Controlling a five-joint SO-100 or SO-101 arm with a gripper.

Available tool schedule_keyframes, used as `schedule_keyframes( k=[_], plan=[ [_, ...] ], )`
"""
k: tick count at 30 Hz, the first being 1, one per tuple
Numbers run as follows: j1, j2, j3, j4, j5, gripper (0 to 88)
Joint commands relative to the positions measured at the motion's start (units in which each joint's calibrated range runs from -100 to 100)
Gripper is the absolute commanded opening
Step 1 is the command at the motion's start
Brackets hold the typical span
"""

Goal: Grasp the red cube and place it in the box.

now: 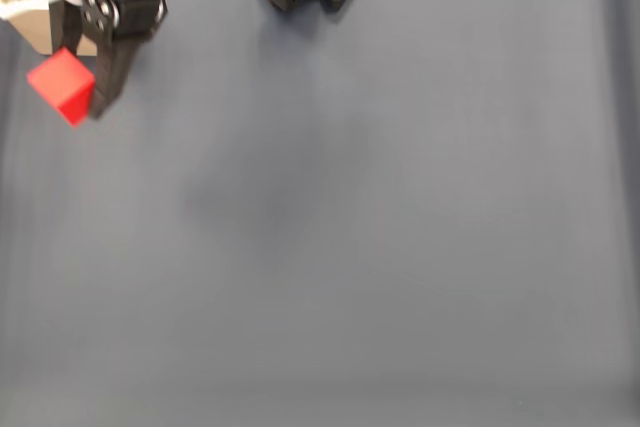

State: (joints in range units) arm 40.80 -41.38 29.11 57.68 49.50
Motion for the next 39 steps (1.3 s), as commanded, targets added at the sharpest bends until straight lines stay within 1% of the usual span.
schedule_keyframes(
  k=[1,9,21,31,39],
  plan=[
    [4.23,-5.5,1.82,0.11,-0.2,0.5],
    [11.9,-10.18,6.74,0.11,-0.44,0.3],
    [21.2,-10.79,9.48,-1.2,-0.98,0.1],
    [26.95,-10.61,11.4,-2.84,-0.83,0.0],
    [29.94,-10.53,13.68,-4.23,-0.59,0.0]
  ],
)
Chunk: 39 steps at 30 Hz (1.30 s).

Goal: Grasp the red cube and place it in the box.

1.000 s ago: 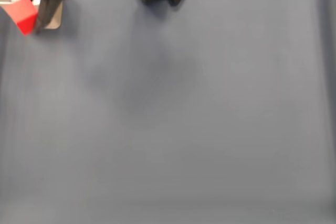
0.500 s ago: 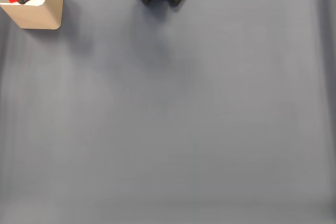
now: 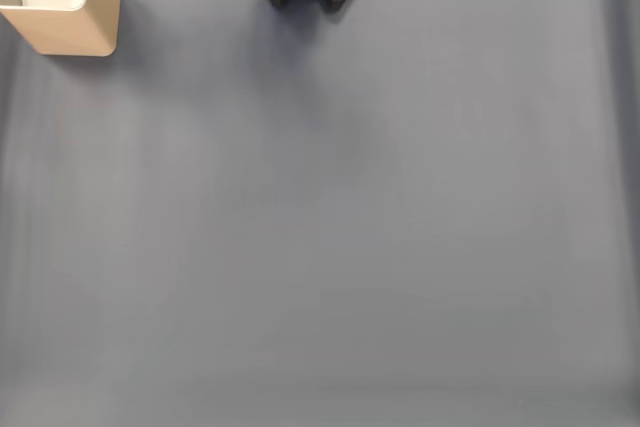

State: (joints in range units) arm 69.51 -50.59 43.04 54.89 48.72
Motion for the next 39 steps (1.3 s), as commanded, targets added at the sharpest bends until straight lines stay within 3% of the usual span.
schedule_keyframes(
  k=[1,39],
  plan=[
    [1.51,-1.41,0.21,-1.61,0.2,0.0],
    [2.08,-8.17,11.62,-6.78,-0.34,0.8]
  ],
)
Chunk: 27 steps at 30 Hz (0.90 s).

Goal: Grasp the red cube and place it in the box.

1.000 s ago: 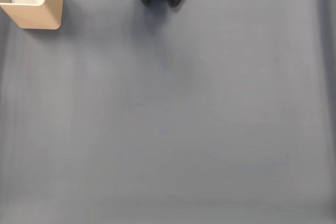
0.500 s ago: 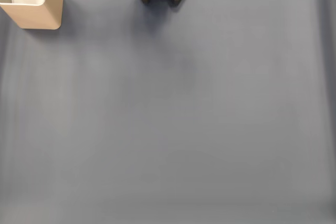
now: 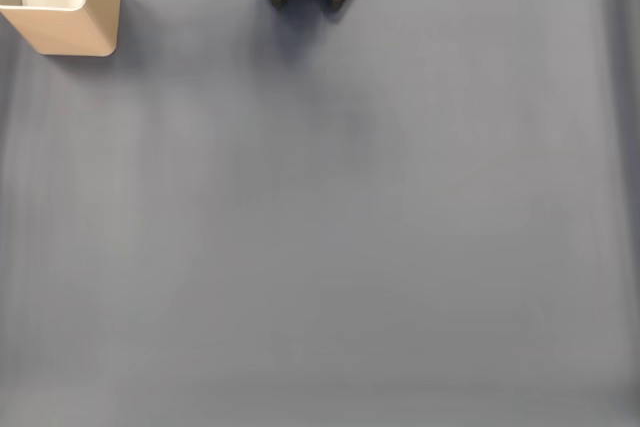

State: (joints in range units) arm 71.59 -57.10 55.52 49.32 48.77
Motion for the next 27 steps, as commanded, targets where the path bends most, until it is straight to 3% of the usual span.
schedule_keyframes(
  k=[1,14,22,27],
  plan=[
    [-0.14,-1.65,-0.95,-1.29,-0.44,0.9],
    [-0.78,-1.31,-0.95,-2.19,-0.88,4.2],
    [-1.06,-2.0,0.6,-4.49,-2.2,35.5],
    [-1.13,-2.17,0.42,-4.49,-3.03,43.5]
  ],
)
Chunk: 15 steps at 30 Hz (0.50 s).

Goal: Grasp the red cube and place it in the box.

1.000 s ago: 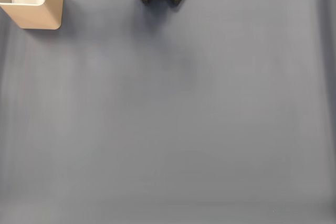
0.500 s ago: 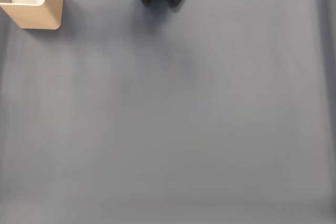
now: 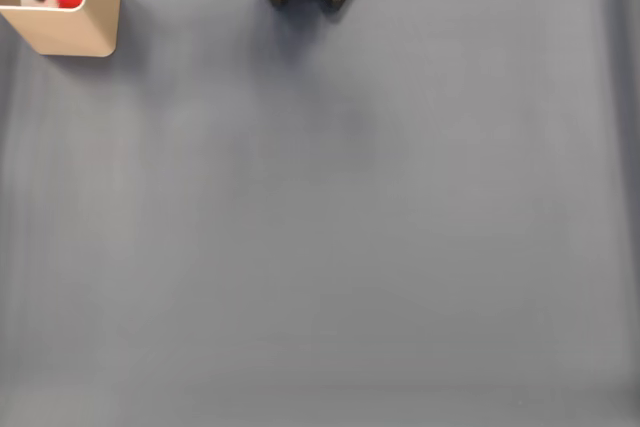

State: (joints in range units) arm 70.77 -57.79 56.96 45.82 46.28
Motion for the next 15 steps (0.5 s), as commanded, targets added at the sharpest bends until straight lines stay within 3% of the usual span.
schedule_keyframes(
  k=[1,15],
  plan=[
    [-0.32,-1.56,-1.03,-0.99,-0.59,43.9],
    [-0.32,-1.91,-0.85,-2.05,-0.63,44.9]
  ],
)
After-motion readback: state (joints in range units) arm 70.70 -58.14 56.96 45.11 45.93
